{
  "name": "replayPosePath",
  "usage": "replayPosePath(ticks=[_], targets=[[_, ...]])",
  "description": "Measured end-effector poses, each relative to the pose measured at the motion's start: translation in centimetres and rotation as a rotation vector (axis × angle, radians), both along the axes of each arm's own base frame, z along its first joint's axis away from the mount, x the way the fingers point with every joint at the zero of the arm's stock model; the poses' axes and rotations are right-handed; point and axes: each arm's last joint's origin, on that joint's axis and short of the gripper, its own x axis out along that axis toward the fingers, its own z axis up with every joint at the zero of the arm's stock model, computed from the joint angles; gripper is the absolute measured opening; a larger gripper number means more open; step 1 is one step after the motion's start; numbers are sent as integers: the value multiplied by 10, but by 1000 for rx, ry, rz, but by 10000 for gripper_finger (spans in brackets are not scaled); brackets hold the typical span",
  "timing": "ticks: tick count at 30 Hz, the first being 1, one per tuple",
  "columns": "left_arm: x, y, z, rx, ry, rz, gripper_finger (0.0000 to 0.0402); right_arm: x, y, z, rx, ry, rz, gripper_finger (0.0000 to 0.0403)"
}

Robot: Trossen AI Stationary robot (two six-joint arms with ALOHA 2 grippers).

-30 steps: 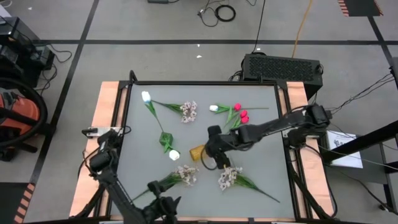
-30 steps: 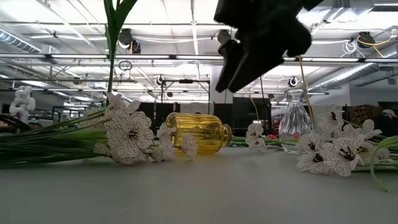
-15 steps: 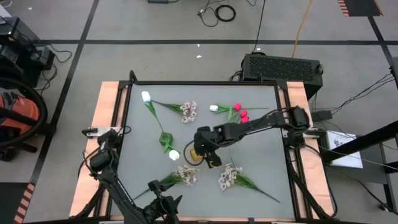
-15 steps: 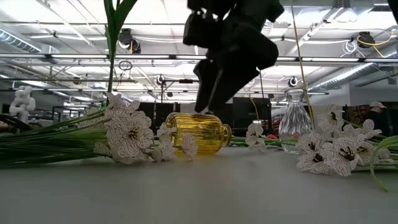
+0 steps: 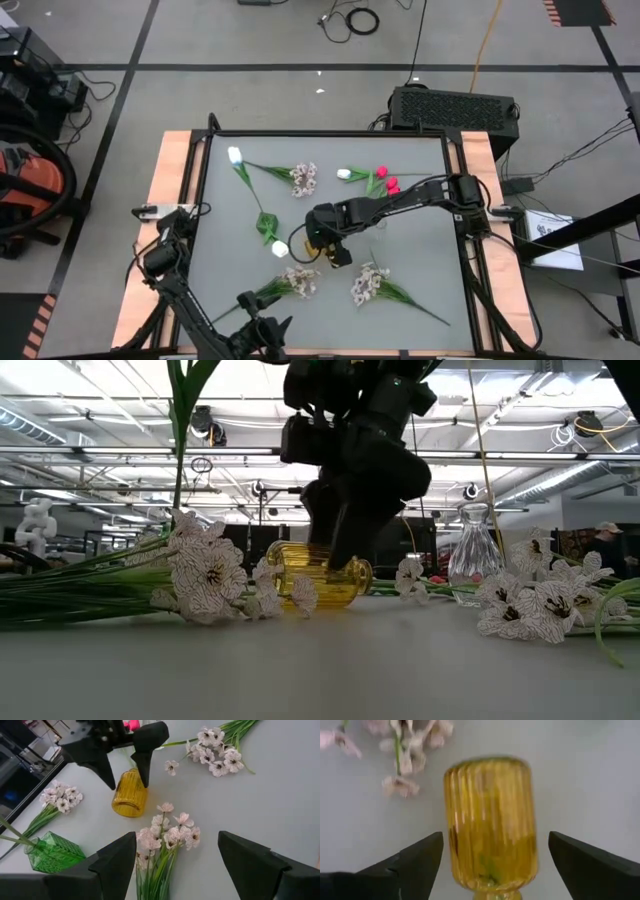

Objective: Sort flowers into vase by color
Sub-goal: Adjust the white flowers, then adjust the yellow flower vase

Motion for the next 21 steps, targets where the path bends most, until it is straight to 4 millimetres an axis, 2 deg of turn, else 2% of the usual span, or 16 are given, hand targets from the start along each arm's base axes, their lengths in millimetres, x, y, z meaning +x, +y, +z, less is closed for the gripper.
replayPosePath(ticks=[7,15,21], targets=[[0,0,0,1,-2,-1,285,2,1,-16,-25,33,53,353],[0,0,0,1,-2,-1,285,2,1,-19,-43,44,68,349],[0,0,0,3,-4,-2,285,-1,0,-20,-46,73,68,290]])
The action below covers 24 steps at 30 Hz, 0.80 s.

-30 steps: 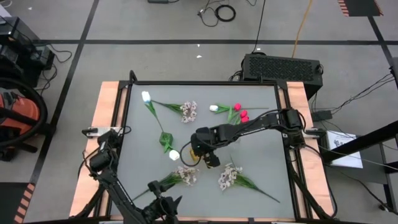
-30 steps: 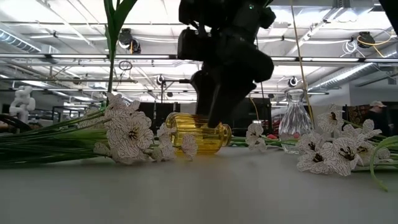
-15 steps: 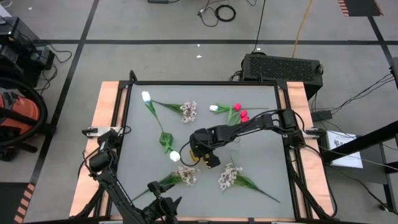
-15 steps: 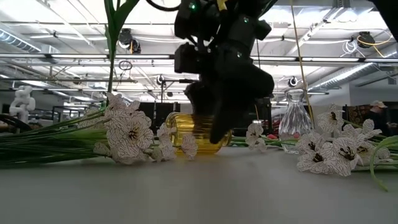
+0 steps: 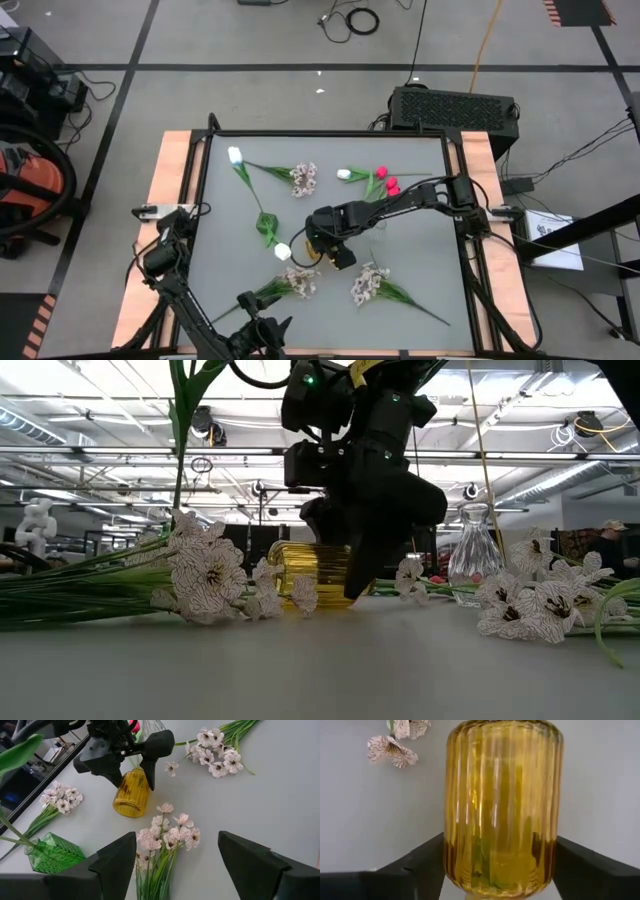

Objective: Sort flowers into vase by color
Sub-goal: Adjust the yellow flower vase

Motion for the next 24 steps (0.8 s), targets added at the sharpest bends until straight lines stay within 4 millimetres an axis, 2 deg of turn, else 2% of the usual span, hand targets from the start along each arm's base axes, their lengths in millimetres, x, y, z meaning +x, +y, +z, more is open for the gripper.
replayPosePath(ticks=[2,6,13,20,24], targets=[[0,0,0,0,-1,0,285,0,0,0,0,1,1,271],[0,0,0,1,-1,0,285,-1,1,0,0,3,1,269],[1,1,0,6,-7,0,285,-10,3,4,-42,70,2,306],[2,1,1,31,-46,-7,285,-26,13,22,-126,128,18,282],[6,4,1,33,-52,1,285,-33,16,31,-196,142,25,284]])
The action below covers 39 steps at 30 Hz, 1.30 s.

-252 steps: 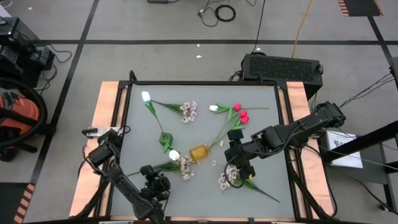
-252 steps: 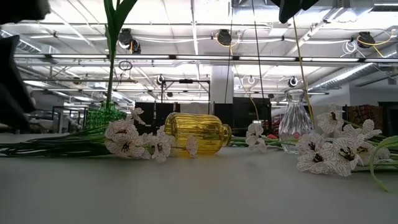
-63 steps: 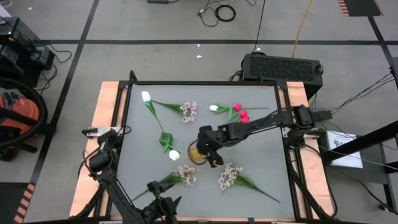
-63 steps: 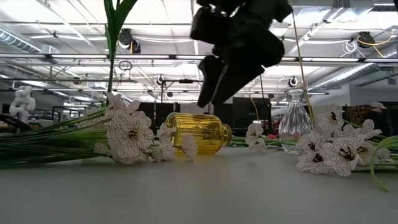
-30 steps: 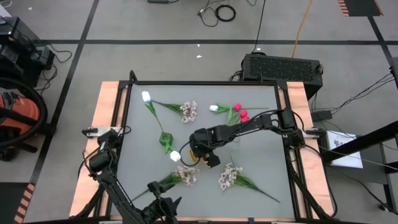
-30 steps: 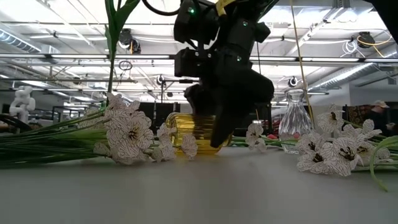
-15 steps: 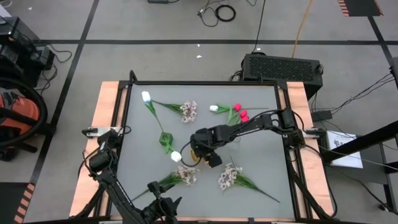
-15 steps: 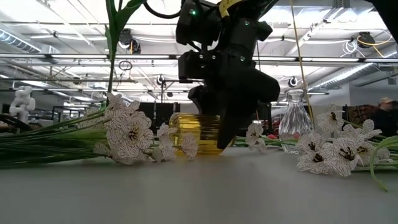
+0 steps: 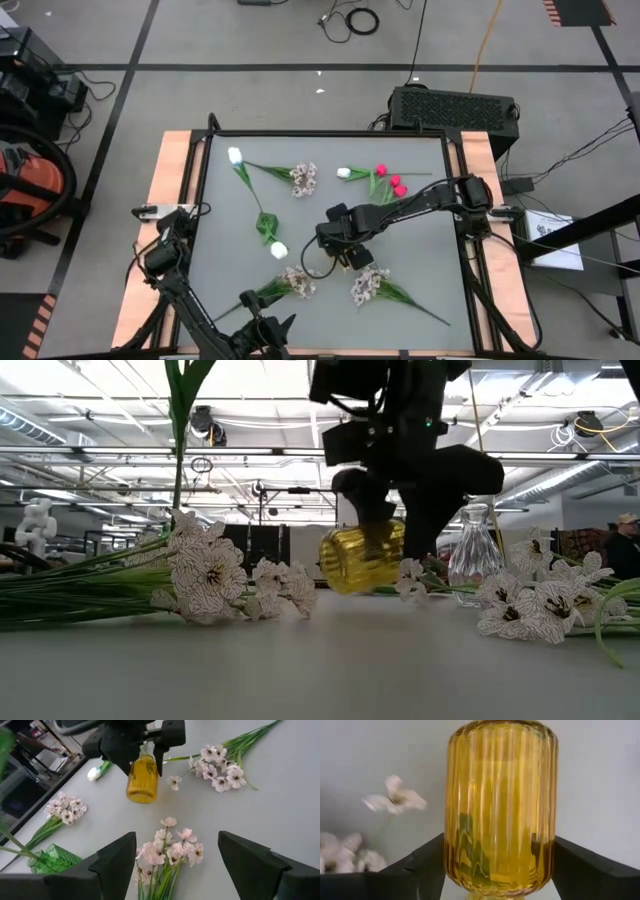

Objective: Sort flowers into vase by color
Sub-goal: Adjust the yellow flower vase

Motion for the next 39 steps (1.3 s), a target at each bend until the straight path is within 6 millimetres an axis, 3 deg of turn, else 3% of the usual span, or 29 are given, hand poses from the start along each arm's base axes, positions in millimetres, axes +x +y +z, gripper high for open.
replayPosePath(ticks=[15,27,39], targets=[[15,17,-36,-4,3,53,285,1,1,25,-288,-5,80,292],[16,16,-37,-13,-19,52,285,-2,25,25,-519,23,302,292],[17,16,-37,-6,-32,47,285,-4,33,28,-710,73,443,292]])
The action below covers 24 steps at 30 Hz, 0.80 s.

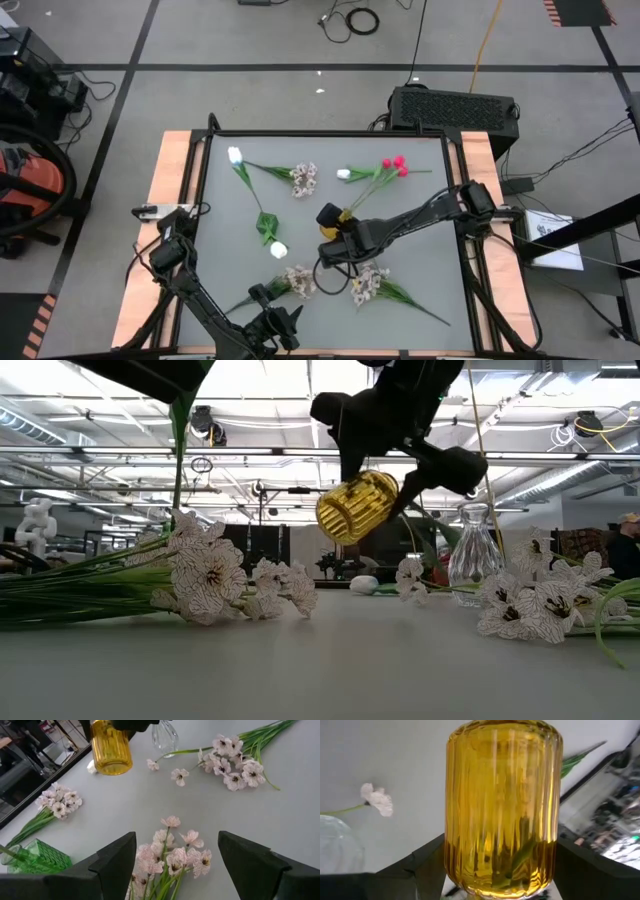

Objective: Sort flowers into vase by color
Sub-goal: Adjust the yellow flower vase

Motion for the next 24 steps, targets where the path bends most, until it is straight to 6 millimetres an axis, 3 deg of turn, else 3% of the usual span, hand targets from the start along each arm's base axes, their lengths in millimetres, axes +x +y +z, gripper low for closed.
replayPosePath(ticks=[6,17,24], targets=[[0,0,0,2,-3,-1,285,5,7,-5,-48,17,78,292],[0,0,0,3,-3,-1,285,16,7,-70,-292,236,123,292],[0,0,0,3,-5,0,285,12,4,-90,-467,352,134,292]])
